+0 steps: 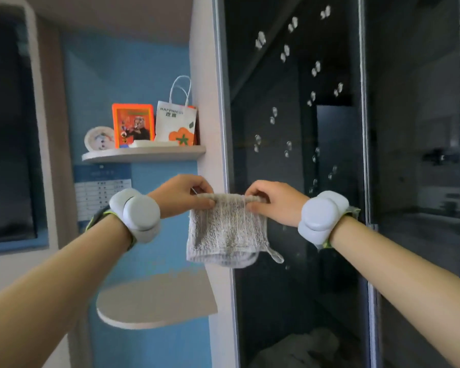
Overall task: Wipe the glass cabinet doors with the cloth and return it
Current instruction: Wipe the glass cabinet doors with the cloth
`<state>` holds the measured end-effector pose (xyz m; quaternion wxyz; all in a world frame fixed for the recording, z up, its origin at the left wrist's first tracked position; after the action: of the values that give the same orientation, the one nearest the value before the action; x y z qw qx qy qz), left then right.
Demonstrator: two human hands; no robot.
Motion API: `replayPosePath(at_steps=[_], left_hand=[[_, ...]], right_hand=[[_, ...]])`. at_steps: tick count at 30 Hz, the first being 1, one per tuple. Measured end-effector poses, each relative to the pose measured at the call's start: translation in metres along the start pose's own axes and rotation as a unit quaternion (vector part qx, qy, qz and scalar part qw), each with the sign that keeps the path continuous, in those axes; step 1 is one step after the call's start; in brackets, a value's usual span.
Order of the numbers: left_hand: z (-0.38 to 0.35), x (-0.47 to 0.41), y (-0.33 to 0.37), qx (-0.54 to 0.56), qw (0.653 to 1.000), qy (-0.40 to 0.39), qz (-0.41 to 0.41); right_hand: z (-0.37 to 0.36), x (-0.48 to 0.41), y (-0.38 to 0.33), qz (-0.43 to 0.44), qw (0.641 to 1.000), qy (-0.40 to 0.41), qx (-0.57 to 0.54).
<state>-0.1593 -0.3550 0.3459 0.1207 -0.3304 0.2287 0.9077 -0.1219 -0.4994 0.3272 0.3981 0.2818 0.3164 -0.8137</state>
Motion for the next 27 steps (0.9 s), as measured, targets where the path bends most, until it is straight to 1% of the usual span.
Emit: replayPosePath(at_steps=[3, 6, 12, 14, 16, 19, 23, 27], left_hand=[[0.013, -0.034, 0.034, 0.002, 0.999, 0.022, -0.025], [0.031, -0.072, 0.064, -0.002, 0.997, 0.053, -0.053], [0.062, -0.131, 0.103, -0.004, 0.989, 0.119, -0.088], [0.079, -0.156, 0.117, -0.009, 0.983, 0.148, -0.108], [0.095, -0.172, 0.128, -0.02, 0.976, 0.176, -0.124], [0.13, -0.204, 0.144, -0.037, 0.953, 0.253, -0.161], [0.171, -0.226, 0.169, -0.064, 0.913, 0.355, -0.192], [0.197, -0.25, 0.185, -0.118, 0.872, 0.426, -0.211]], right_hand=[[0.042, -0.021, 0.01, -0.003, 0.999, 0.052, 0.005], [0.086, -0.048, 0.018, -0.011, 0.992, 0.125, -0.017], [0.147, -0.101, 0.022, -0.014, 0.977, 0.212, -0.007], [0.173, -0.128, 0.02, -0.004, 0.967, 0.254, -0.025], [0.19, -0.148, 0.015, -0.004, 0.96, 0.275, -0.052], [0.221, -0.195, 0.005, 0.018, 0.946, 0.315, -0.078], [0.25, -0.237, -0.017, 0.051, 0.935, 0.347, -0.058], [0.273, -0.275, -0.029, 0.067, 0.928, 0.357, -0.08]])
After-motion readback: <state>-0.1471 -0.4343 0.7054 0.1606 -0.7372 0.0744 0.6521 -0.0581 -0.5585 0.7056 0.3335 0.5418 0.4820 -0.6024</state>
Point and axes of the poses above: each hand's wrist, its own x-axis away from the middle knuckle, its own z-axis out of the back of the hand, y = z × x, the point moved 8 cm from there along -x, towards the middle knuckle, and after that the axes turned 12 degrees about y, right-handed, at the moved point
